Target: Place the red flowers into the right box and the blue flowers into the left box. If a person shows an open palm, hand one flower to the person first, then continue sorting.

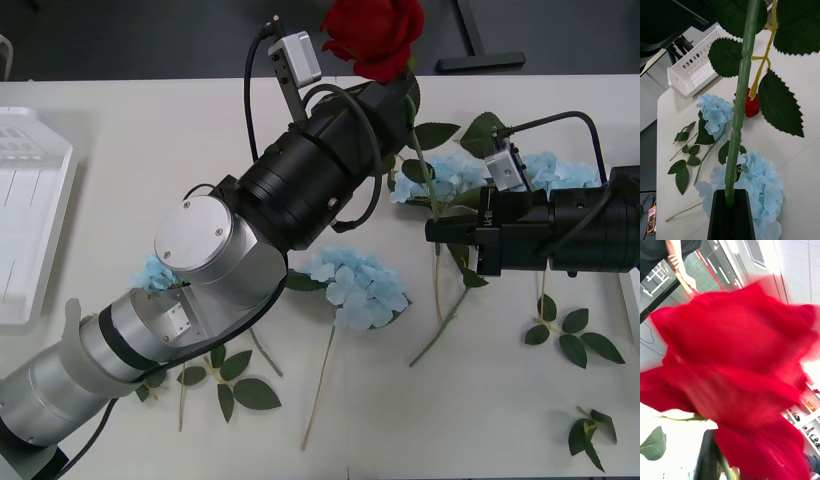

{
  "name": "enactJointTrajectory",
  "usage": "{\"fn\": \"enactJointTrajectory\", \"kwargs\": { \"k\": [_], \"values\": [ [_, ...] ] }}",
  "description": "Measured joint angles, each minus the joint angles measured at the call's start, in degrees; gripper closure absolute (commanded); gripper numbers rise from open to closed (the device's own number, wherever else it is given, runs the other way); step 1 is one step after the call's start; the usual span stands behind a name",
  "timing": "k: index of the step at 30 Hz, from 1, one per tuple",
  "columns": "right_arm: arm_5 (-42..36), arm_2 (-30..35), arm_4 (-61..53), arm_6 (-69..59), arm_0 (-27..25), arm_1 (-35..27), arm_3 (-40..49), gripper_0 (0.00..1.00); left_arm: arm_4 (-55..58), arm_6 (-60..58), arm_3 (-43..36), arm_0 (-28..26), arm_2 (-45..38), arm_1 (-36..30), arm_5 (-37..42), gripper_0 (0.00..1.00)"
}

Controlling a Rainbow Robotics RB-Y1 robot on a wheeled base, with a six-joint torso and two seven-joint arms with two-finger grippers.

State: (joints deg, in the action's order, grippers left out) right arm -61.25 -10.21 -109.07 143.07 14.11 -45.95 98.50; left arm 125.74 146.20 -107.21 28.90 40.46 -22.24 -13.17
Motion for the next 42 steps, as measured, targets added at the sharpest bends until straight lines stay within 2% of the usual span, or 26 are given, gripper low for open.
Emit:
{"fn": "enactJointTrajectory", "kwargs": {
  "k": [19,23,27,35,42],
  "values": [
    [0.97,0.27,0.26,-3.04,0.16,-0.4,-0.21,1.0,0.0,0.0,0.01,0.0,0.0,0.0,0.0,0.0],
    [0.07,2.11,0.26,-6.64,0.19,-1.91,-1.89,1.0,0.0,0.0,0.01,0.0,0.0,0.0,0.0,0.0],
    [-4.2,6.48,2.12,-12.49,0.23,-4.05,-4.6,1.0,0.0,0.0,0.01,0.0,0.0,0.0,0.0,0.0],
    [-15.12,16.5,5.82,-18.72,0.3,-12.06,-17.22,1.0,0.01,0.0,0.36,0.04,0.01,-0.1,0.0,0.0],
    [-23.91,21.67,9.18,-18.78,0.45,-20.57,-36.84,1.0,7.44,0.0,-1.39,0.44,-0.25,-3.6,0.02,0.0]
  ]
}}
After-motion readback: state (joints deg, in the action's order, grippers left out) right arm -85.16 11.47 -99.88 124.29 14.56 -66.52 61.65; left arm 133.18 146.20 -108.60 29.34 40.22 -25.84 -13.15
